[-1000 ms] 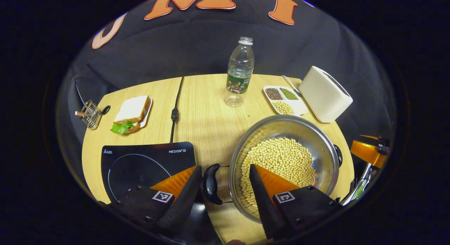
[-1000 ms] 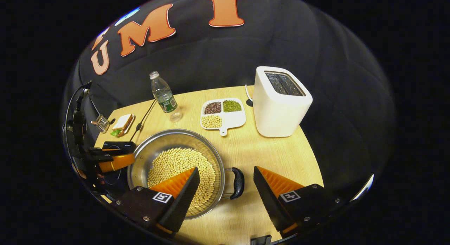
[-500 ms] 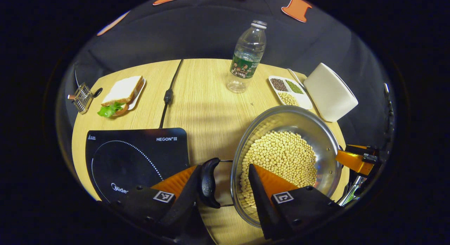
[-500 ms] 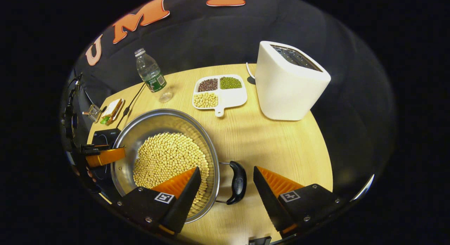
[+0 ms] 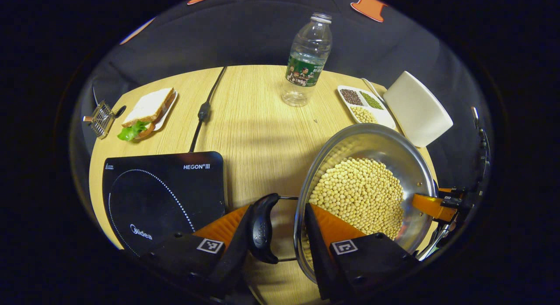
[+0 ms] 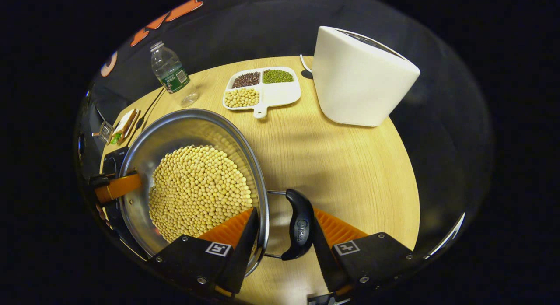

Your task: First push the handle of the pot to place it horizontally, then grasp the pot with both hands and set it on the induction cooktop.

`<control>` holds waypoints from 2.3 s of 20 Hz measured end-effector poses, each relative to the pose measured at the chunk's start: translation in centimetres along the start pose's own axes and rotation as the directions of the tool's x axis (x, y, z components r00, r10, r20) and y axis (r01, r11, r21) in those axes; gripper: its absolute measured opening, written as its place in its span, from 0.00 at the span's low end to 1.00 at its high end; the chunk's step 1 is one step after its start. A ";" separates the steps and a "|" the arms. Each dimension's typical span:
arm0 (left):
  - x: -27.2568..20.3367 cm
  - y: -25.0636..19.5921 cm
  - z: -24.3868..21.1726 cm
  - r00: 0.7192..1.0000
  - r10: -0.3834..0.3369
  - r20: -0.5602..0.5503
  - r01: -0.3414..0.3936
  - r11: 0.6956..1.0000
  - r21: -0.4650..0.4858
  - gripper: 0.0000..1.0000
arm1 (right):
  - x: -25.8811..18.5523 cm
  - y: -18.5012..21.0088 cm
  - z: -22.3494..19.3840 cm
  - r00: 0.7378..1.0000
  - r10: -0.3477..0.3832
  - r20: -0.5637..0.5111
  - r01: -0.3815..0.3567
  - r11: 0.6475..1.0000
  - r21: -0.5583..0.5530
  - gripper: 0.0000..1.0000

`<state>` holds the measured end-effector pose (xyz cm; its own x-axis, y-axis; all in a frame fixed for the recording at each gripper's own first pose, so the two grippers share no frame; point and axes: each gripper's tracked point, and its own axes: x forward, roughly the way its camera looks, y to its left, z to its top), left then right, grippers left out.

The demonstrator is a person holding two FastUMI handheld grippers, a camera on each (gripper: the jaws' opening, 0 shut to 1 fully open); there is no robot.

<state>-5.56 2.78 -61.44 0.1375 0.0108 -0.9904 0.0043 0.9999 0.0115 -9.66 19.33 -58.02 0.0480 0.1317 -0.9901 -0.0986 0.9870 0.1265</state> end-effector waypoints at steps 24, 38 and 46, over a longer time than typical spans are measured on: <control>-1.1 -1.3 0.0 0.998 0.040 0.043 -0.039 0.999 -0.001 0.76 | -2.0 0.0 -0.6 0.997 0.074 -0.010 -0.071 0.985 0.160 0.55; -13.8 6.1 3.7 0.963 0.154 0.222 -0.156 0.988 -0.008 0.73 | -10.0 9.3 4.1 0.977 0.189 0.099 -0.193 0.981 0.034 0.55; -23.5 12.2 3.8 0.935 0.269 0.230 -0.243 0.960 -0.136 0.75 | -11.8 20.8 4.9 0.961 0.264 0.081 -0.258 0.963 -0.073 0.55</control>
<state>-4.99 14.70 -37.47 0.3574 0.2778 -0.8917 -0.1636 0.9586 0.2331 -7.38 38.75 -43.41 0.1005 0.3946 -0.9133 -0.1796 0.9101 0.3734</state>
